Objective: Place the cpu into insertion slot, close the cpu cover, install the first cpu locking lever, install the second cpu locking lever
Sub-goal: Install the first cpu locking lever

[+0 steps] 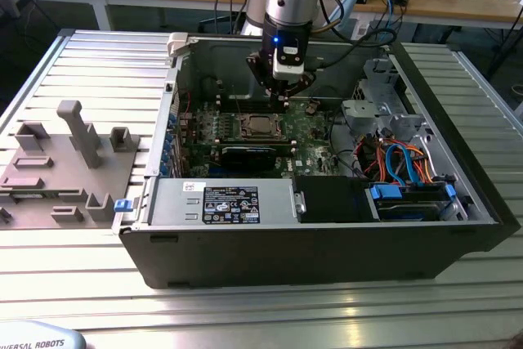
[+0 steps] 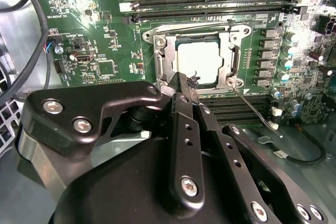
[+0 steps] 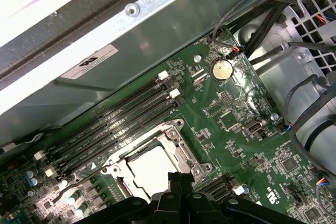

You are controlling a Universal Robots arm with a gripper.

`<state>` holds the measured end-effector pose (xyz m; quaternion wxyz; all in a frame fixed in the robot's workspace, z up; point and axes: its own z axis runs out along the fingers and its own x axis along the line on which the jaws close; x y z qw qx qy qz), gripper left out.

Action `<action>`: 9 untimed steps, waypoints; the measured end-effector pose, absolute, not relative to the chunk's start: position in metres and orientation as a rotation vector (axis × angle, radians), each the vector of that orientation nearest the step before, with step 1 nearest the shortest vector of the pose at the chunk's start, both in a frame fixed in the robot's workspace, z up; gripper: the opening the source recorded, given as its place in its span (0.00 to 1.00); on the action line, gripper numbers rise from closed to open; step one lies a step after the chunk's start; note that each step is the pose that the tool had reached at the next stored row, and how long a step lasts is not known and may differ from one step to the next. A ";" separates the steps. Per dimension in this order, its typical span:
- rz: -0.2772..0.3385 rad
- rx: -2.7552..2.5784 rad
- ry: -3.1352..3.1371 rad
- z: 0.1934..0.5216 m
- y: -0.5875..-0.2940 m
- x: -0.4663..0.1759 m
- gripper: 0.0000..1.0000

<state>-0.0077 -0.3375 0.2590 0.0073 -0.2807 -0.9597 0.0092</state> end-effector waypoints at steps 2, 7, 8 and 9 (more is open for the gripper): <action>0.029 -0.874 -3.002 0.259 -0.337 -0.008 0.11; 0.029 -0.867 -3.004 0.259 -0.337 -0.008 0.11; 0.029 -0.866 -3.005 0.259 -0.337 -0.008 0.11; 0.029 -0.864 -3.005 0.259 -0.337 -0.008 0.11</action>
